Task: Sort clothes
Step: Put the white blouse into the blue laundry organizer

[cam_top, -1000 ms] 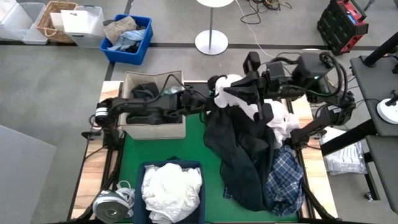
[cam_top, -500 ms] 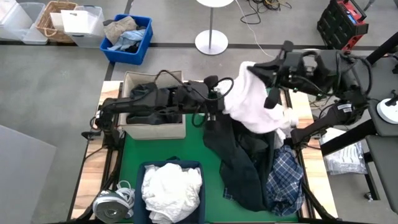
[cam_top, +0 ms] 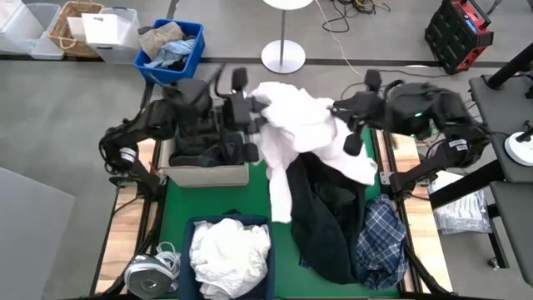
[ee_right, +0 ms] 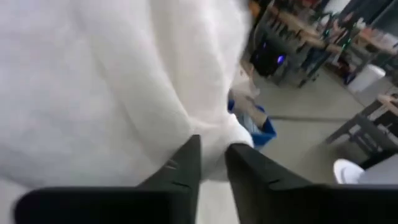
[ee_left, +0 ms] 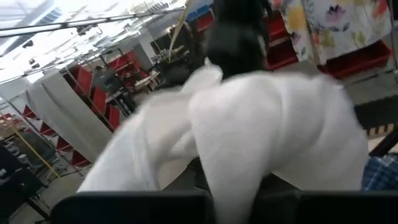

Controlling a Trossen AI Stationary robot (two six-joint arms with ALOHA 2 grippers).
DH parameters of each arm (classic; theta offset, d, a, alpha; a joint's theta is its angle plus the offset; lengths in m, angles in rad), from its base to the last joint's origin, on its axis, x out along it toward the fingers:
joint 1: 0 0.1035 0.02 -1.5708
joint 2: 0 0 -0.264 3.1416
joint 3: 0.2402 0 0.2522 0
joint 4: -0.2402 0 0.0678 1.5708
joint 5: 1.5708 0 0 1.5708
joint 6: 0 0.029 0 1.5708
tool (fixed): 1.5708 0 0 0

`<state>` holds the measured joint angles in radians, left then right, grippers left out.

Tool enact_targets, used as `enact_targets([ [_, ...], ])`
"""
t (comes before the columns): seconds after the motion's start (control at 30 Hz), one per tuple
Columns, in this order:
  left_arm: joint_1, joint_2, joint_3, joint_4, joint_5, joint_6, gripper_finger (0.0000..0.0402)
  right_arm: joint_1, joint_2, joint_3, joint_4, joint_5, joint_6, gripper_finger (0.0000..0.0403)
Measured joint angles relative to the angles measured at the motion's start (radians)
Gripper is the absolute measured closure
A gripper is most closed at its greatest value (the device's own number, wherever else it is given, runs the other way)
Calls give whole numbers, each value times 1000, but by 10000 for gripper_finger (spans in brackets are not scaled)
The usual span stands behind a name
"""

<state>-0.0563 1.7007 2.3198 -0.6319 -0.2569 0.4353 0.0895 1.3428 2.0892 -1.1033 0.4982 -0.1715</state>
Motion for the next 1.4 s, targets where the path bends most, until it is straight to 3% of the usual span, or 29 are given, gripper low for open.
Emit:
enact_targets([
  [0.3, -15, -64, 34, 3, -24, -32, 401, 0, 49, -48, -16, -2, 85, 173],
  [0.37, -25, -79, 34, 7, -22, -47, 402, 0, 58, -58, 3, -42, 90, 149],
  [0.53, -63, -110, 34, 18, 6, -89, 402, 1, 88, -91, 78, -194, 76, 107],
  [0.7, -146, -147, 36, 62, 86, -116, 402, 1, 112, -131, 199, -335, 58, 95],
  [0.9, -273, -178, 36, 120, 120, -139, 401, 49, 182, -152, 406, -495, 16, 121],
  [1.1, -339, -190, 36, 104, 91, -181, 401, 117, 274, -127, 552, -507, -44, 208],
  [1.27, -377, -186, 36, -129, 37, -310, 401, 177, 336, -94, 539, -507, -61, 304],
  [1.33, -410, -182, 32, -232, -29, -392, 401, 192, 341, -81, 499, -503, -45, 336],
  [1.4, -456, -174, 26, -315, -158, -453, 401, 202, 337, -76, 459, -502, -26, 362],
])
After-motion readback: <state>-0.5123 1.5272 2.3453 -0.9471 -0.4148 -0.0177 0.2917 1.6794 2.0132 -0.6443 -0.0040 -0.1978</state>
